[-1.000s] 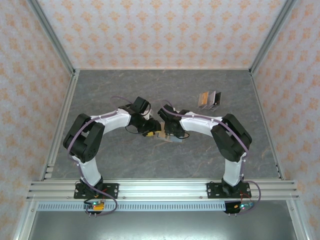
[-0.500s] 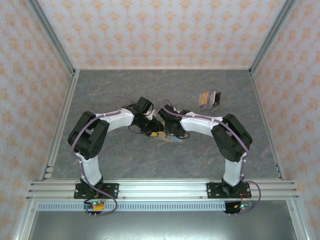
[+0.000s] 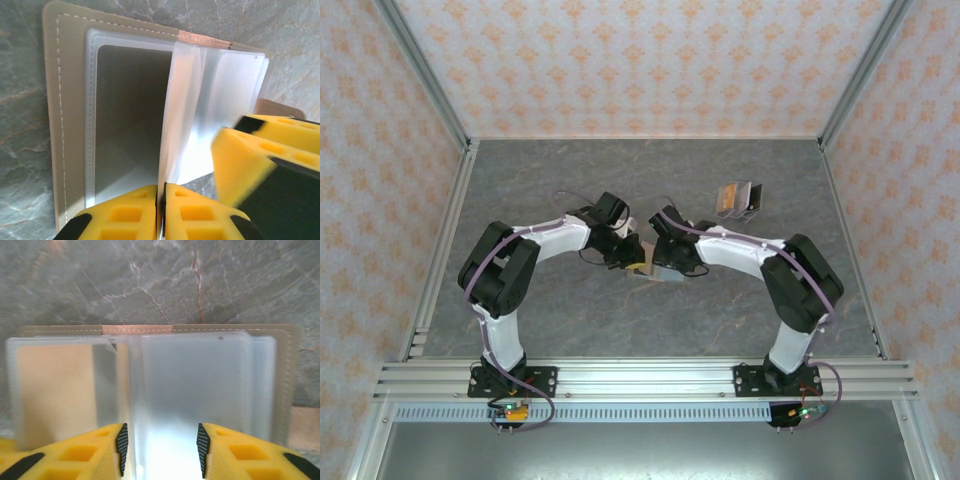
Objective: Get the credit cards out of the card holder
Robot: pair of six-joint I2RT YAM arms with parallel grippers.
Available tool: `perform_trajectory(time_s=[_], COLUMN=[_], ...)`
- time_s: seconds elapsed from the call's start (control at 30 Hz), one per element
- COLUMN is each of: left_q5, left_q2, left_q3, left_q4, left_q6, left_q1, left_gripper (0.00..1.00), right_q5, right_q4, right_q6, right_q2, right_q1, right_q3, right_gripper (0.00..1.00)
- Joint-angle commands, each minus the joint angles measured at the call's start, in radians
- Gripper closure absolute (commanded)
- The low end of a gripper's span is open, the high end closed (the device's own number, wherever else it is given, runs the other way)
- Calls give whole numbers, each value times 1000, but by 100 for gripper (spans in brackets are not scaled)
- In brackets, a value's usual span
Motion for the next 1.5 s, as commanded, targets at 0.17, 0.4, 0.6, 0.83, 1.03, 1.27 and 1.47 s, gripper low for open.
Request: perform_trajectory(time_s=[0.17,0.4,0.6,0.83,1.03,1.27,1.47], left_q5=[-323,-357,-205,-101,-169,-260,-270], left_q2=[-129,-183,-120,-130,-190,-239,-230], left_q3=[0,13,61,36,15,-86,-120], left_q4=[-238,-244,-151,-1,-52,-18,8], left_q6=[39,1,-14,-105,-113,-151,-173], left_q1=[13,4,-8,-13,6,56,98], left_gripper=[91,81,57,40,34,42,54], right_q5=[20,0,-32,-81,-131,-168,-142], right_q4=[58,58,53,78,107,14,-12], right_q6=[-20,-70,-105,-112,-97,-143,-132], right_q2=[-175,-245,-266,-293,-268,-130,15], right_q1=[-36,-69,-100,-102,-99,-44,10], right_q3=[-56,-99,-101,-116,-100,42,155], right_gripper=[39,33,33,34,36,56,70])
